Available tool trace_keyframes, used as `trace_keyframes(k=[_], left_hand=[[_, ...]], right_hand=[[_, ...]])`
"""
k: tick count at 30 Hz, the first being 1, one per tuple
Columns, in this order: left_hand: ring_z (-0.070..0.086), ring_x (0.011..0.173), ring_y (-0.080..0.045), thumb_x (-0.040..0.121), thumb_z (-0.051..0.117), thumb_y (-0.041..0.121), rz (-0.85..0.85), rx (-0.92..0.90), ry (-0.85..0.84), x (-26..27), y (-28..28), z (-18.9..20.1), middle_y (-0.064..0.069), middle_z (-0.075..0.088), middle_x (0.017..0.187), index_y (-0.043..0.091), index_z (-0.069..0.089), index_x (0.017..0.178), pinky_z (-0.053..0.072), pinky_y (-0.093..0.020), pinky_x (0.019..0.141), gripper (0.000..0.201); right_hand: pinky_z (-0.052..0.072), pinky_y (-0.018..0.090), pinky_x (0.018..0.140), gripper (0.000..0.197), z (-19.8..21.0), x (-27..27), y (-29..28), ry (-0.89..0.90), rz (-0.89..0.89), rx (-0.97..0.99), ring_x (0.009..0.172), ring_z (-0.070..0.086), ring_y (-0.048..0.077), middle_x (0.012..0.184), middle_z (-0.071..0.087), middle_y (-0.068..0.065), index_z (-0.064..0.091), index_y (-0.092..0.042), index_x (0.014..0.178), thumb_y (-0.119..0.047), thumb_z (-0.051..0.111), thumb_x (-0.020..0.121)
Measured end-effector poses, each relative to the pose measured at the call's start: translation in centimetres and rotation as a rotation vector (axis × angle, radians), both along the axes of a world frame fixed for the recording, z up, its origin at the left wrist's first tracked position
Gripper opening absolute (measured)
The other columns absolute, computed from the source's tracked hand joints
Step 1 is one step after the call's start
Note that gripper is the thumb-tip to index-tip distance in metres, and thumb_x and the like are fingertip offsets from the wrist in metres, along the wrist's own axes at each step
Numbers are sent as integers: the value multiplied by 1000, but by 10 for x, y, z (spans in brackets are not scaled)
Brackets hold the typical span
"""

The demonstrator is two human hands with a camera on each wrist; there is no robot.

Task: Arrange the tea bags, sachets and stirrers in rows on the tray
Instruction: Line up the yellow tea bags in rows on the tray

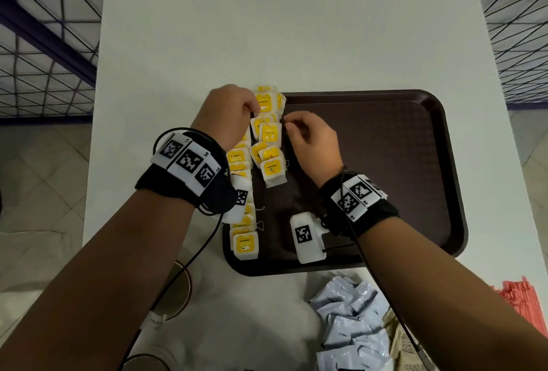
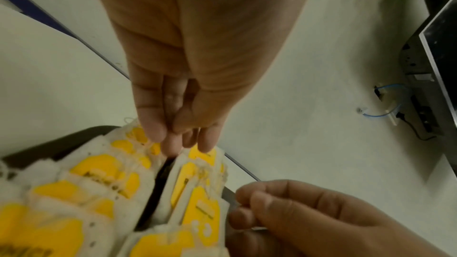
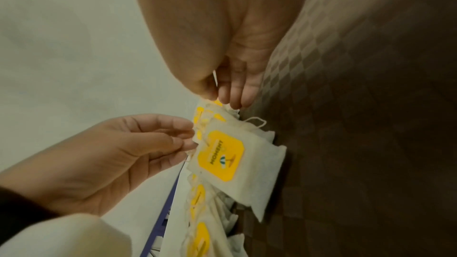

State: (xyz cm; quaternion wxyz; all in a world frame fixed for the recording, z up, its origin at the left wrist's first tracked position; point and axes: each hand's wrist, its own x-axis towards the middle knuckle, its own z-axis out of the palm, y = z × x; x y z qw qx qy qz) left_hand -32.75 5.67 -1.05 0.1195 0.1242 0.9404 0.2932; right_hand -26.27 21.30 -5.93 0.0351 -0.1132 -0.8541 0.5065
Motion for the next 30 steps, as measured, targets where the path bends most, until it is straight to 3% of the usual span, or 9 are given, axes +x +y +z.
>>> trace_keyframes(k=[3, 7, 11, 16, 18, 20, 23, 27, 30], left_hand=[[62, 86, -17, 83, 54, 2, 66, 42, 23, -6, 1, -1, -7, 65, 106, 12, 67, 105, 43, -22, 76, 27], [59, 83, -15, 85, 57, 7, 87, 105, -55, -10, 6, -7, -4, 65, 101, 14, 60, 116, 44, -21, 74, 32], [60, 81, -18, 84, 58, 7, 85, 94, -55, -15, 8, -10, -4, 65, 88, 13, 64, 102, 48, -27, 74, 20], [55, 73, -12, 85, 52, 3, 77, 94, -54, -16, 7, -10, -2, 62, 78, 13, 64, 97, 42, -19, 64, 19], [54, 71, -11, 84, 53, 3, 70, 105, -56, -16, 6, -9, -2, 62, 76, 13, 64, 97, 39, -12, 57, 19], [54, 70, -9, 83, 54, 4, 59, 104, -57, -16, 5, -8, -1, 62, 77, 14, 64, 96, 35, -5, 55, 19], [53, 70, -6, 83, 55, 6, 40, 101, -87, -18, 2, -6, 1, 63, 78, 17, 63, 95, 33, 0, 54, 18], [64, 71, -8, 83, 54, 6, 48, 129, -132, -19, -2, -3, -3, 69, 77, 13, 64, 94, 44, -11, 65, 16], [66, 82, -14, 84, 55, 7, 99, 130, -49, -24, -3, -6, -6, 70, 90, 10, 67, 98, 46, -18, 74, 18]], right_hand=[[44, 4, 77, 23, -1, -6, -1, -13, 8, -25, 84, 60, 5, 99, 68, 5, 65, -9, 108, -7, 60, 86], [44, 4, 72, 21, 0, -10, -6, -51, 57, -56, 75, 58, -1, 84, 64, -1, 65, -9, 105, -7, 64, 84], [46, 11, 76, 20, -2, -13, -9, -83, 64, -25, 82, 59, 7, 91, 65, 0, 66, -10, 105, -12, 63, 86], [41, 9, 77, 25, 0, -17, -11, -126, 84, -5, 90, 54, 11, 103, 57, 9, 65, -8, 109, -21, 63, 87], [44, 21, 83, 22, 1, -19, -13, -133, 101, 18, 93, 56, 18, 103, 58, 12, 64, -5, 105, -18, 62, 87], [44, 28, 80, 15, 4, -20, -13, -128, 109, 21, 86, 56, 18, 92, 60, 8, 64, -5, 97, -16, 60, 88], [39, 23, 68, 7, 5, -20, -10, -152, 146, 28, 70, 50, 9, 71, 52, -9, 60, -10, 89, -16, 56, 90], [35, 10, 58, 16, 1, -18, -5, -181, 172, 44, 68, 49, 7, 73, 55, -5, 61, -9, 88, -22, 54, 92], [36, 15, 58, 22, 1, -18, -3, -158, 107, 32, 67, 50, 3, 74, 58, -6, 64, -9, 90, -27, 52, 93]])
